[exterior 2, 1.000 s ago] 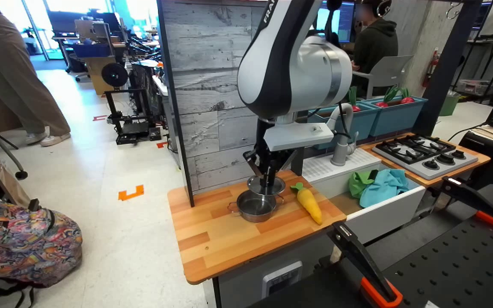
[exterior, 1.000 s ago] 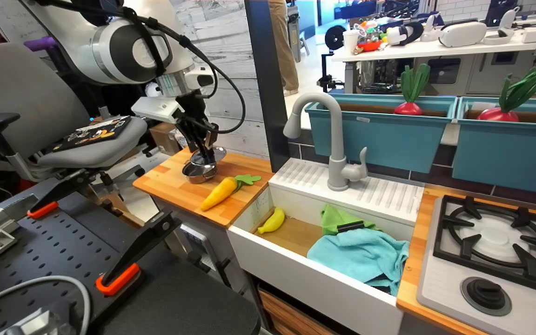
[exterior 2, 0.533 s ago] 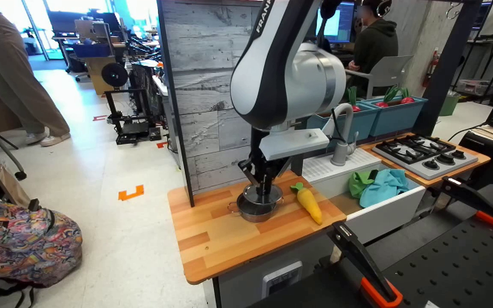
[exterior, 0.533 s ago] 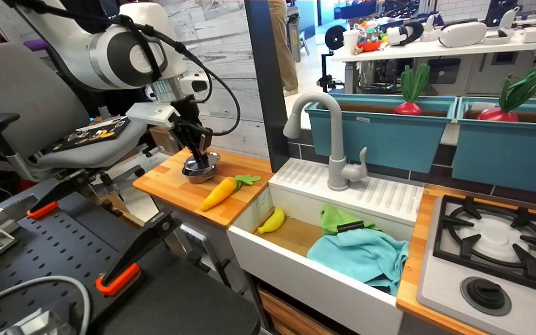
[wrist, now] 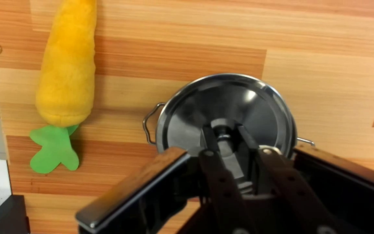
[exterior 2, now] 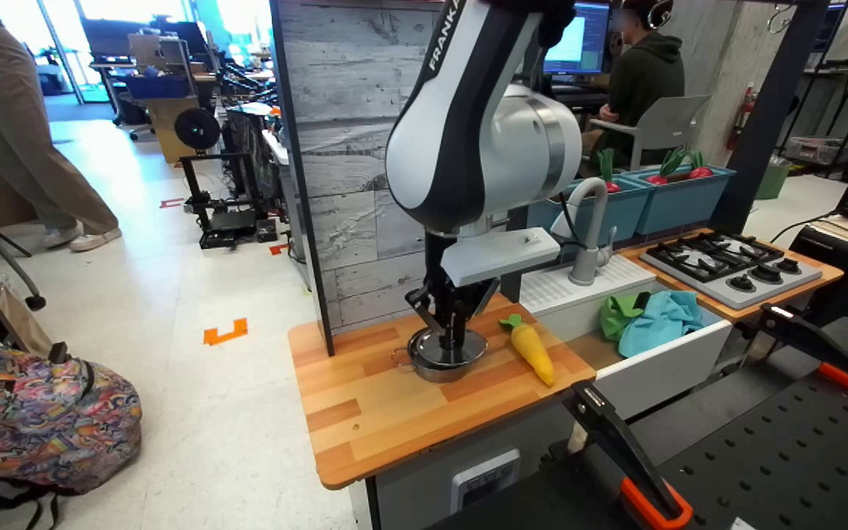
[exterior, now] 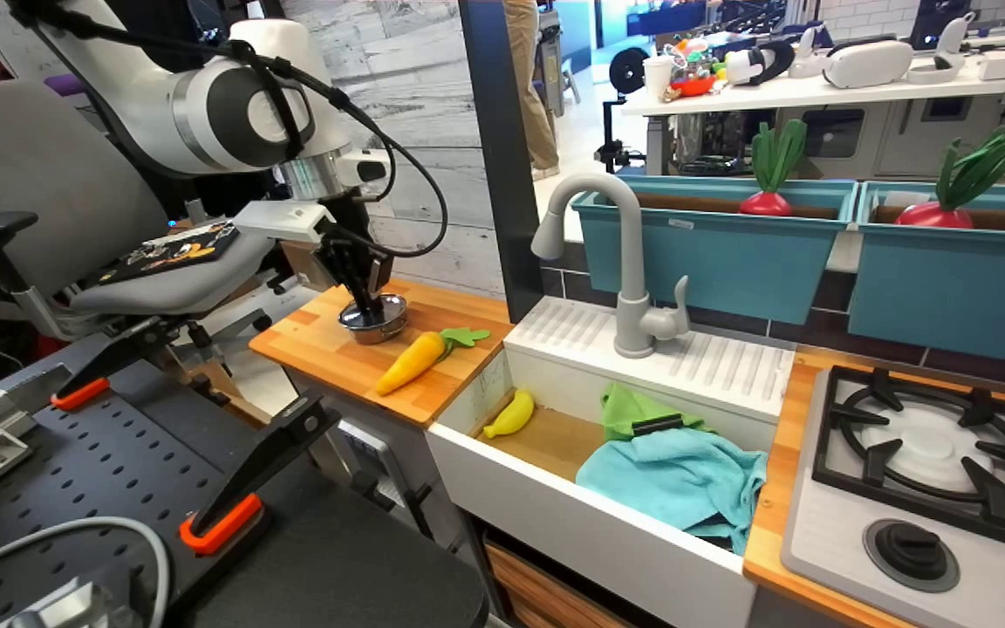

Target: Put the lid on the pot

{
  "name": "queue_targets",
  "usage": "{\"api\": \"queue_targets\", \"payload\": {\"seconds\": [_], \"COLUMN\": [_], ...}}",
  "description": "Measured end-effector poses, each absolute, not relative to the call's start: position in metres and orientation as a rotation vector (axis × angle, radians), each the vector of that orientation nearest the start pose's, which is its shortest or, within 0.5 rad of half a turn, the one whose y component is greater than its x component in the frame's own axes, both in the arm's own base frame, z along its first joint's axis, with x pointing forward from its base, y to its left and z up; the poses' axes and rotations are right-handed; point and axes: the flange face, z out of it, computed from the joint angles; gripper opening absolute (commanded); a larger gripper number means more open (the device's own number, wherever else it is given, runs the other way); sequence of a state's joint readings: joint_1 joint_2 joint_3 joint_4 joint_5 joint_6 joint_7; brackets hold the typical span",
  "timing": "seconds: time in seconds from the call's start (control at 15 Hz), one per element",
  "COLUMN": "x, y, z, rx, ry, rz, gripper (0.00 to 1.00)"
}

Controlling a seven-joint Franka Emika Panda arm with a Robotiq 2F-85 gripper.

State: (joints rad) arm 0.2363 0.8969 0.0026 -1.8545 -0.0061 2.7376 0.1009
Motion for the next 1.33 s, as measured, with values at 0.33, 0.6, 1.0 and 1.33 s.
{"api": "queue_targets", "payload": {"seconds": [0.33,0.6,1.0,1.33], "x": [0.594,0.598,0.601,0.601], "y": [0.147,0.149,0.150,0.150], "z": [0.030,0.028,0.029,0.036], "rx": [-3.139,-3.138,-3.137,-3.136], "ry": [-0.242,-0.246,-0.246,-0.253], "rz": [0.027,0.019,0.010,0.001], "gripper": [0.05,0.59,1.00,1.00]}}
